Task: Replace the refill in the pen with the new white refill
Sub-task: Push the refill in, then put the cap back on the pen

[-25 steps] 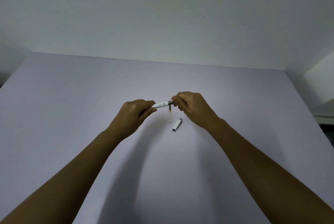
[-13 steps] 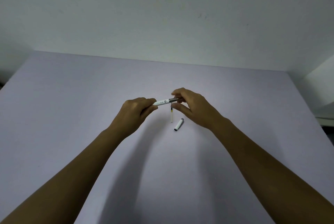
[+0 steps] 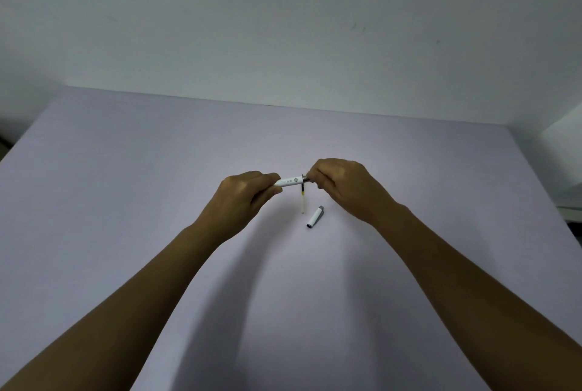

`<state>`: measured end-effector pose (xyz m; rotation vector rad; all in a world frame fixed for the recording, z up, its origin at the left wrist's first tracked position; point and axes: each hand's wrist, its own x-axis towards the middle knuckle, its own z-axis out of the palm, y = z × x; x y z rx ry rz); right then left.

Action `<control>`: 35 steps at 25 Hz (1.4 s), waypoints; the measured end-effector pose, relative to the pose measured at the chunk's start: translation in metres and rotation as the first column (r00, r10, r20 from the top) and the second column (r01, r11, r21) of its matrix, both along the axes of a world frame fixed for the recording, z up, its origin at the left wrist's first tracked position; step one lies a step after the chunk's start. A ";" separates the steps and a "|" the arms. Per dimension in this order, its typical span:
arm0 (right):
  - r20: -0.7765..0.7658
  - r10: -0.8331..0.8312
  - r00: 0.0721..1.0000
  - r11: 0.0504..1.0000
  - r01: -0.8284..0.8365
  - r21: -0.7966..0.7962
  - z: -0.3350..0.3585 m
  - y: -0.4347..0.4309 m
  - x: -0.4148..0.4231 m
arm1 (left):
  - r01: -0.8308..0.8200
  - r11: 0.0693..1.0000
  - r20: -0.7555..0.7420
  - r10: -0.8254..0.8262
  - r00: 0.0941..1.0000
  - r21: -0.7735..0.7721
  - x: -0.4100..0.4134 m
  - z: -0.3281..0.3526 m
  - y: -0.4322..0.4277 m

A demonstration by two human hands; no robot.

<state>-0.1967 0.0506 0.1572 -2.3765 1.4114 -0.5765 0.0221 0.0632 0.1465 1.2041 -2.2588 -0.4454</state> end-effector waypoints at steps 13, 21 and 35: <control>-0.014 0.083 0.996 0.996 -0.084 -0.020 0.000 -0.009 -0.005 | -0.004 1.000 0.008 0.005 1.000 -0.015 -0.001 -0.005 -0.013; 0.056 -0.018 0.998 0.995 0.012 0.103 -0.010 -0.027 -0.004 | -0.029 0.999 0.038 0.030 0.999 -0.025 -0.002 -0.012 -0.021; -0.199 -0.616 0.762 0.633 0.630 0.450 -0.159 -0.033 0.004 | -0.107 0.992 -0.005 0.107 0.994 0.066 0.011 -0.035 -0.032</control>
